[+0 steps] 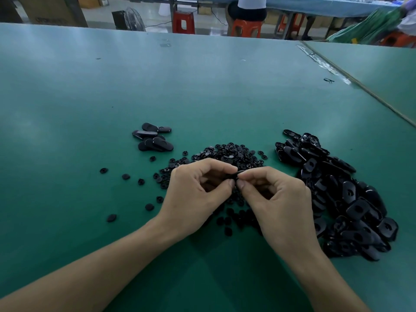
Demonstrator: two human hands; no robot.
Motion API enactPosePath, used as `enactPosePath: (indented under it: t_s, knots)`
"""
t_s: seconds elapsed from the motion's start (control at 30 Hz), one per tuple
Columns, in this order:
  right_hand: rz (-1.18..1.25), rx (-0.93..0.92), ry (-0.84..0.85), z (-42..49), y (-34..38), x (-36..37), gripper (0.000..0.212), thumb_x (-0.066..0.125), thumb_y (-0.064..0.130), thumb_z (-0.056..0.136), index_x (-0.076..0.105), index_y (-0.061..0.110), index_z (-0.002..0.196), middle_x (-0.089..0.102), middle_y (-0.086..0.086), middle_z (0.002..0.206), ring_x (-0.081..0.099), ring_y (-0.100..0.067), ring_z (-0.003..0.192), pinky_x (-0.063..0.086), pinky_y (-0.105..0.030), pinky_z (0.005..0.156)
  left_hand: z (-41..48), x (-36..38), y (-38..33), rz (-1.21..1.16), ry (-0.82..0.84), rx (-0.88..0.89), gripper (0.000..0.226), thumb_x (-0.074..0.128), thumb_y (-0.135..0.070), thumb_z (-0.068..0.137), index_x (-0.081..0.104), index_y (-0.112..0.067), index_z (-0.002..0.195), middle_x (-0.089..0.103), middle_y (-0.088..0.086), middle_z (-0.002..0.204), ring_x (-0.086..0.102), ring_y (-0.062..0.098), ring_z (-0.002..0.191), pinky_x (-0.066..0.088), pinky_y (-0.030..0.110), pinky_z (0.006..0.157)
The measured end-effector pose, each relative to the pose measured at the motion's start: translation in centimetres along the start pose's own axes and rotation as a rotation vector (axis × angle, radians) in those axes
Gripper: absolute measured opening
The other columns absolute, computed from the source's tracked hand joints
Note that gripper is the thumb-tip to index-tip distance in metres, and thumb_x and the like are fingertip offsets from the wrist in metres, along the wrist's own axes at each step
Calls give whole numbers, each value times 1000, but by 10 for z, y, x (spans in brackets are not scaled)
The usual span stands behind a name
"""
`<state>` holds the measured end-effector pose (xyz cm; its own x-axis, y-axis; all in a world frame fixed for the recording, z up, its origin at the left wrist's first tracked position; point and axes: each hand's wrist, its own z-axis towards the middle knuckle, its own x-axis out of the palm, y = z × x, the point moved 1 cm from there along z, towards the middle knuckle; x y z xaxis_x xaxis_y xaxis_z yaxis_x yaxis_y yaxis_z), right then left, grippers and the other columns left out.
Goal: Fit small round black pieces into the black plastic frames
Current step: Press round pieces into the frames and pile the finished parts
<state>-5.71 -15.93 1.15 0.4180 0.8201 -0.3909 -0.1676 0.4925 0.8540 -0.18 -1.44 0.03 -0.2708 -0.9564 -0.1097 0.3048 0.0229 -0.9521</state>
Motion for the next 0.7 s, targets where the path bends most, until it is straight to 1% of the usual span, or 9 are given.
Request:
enactPosePath:
  t_s: [0.17, 0.33, 0.47, 0.53, 0.6, 0.67, 0.7]
  knots:
    - [-10, 7, 3, 0, 0, 0, 21, 77, 11, 85, 71, 30, 83, 71, 19, 76, 69, -4, 73, 51, -12, 65, 0, 0, 1, 3, 6, 0, 19, 73, -10, 78, 75, -24, 92, 78, -4, 85, 75, 14, 78, 58, 24, 73]
    - [-31, -3, -9, 0, 1, -1, 22, 78, 11, 85, 70, 31, 80, 70, 19, 76, 68, -4, 72, 50, -12, 65, 0, 0, 1, 0, 28, -2, 18, 73, -8, 79, 76, -17, 94, 78, -2, 86, 75, 16, 80, 60, 27, 75]
    - [-15, 10, 23, 1, 1, -1, 23, 77, 9, 85, 70, 30, 80, 70, 17, 74, 67, -6, 70, 53, -18, 65, -1, 1, 1, 29, 34, 21, 21, 74, -5, 79, 76, -21, 94, 78, -5, 86, 75, 12, 79, 57, 20, 73]
    - [13, 6, 32, 1, 1, -2, 23, 76, 9, 86, 69, 31, 84, 69, 15, 75, 66, -6, 68, 52, -17, 63, -1, 1, 1, 67, 23, 56, 25, 73, -5, 81, 75, -25, 95, 77, -7, 86, 74, 10, 78, 56, 19, 72]
    - [19, -5, 25, 1, 1, -2, 23, 72, 10, 89, 70, 32, 95, 67, 11, 74, 62, -7, 66, 48, -13, 60, -1, 0, 2, 87, 2, 68, 24, 73, -8, 81, 75, -27, 96, 77, -8, 86, 75, 12, 79, 58, 22, 73]
    - [-24, -25, 5, 1, 1, -2, 23, 68, 12, 93, 73, 30, 106, 65, 13, 78, 62, -4, 73, 44, -9, 65, -1, 0, 3, 73, -31, 34, 22, 73, -13, 80, 74, -29, 95, 77, -7, 86, 75, 14, 80, 61, 29, 75]
    - [-45, -37, -5, 1, 1, -2, 23, 66, 11, 94, 74, 28, 107, 66, 14, 84, 63, -3, 79, 44, -8, 68, 0, 0, 4, 57, -48, 11, 21, 73, -15, 79, 74, -30, 94, 77, -6, 85, 75, 15, 79, 61, 32, 76]
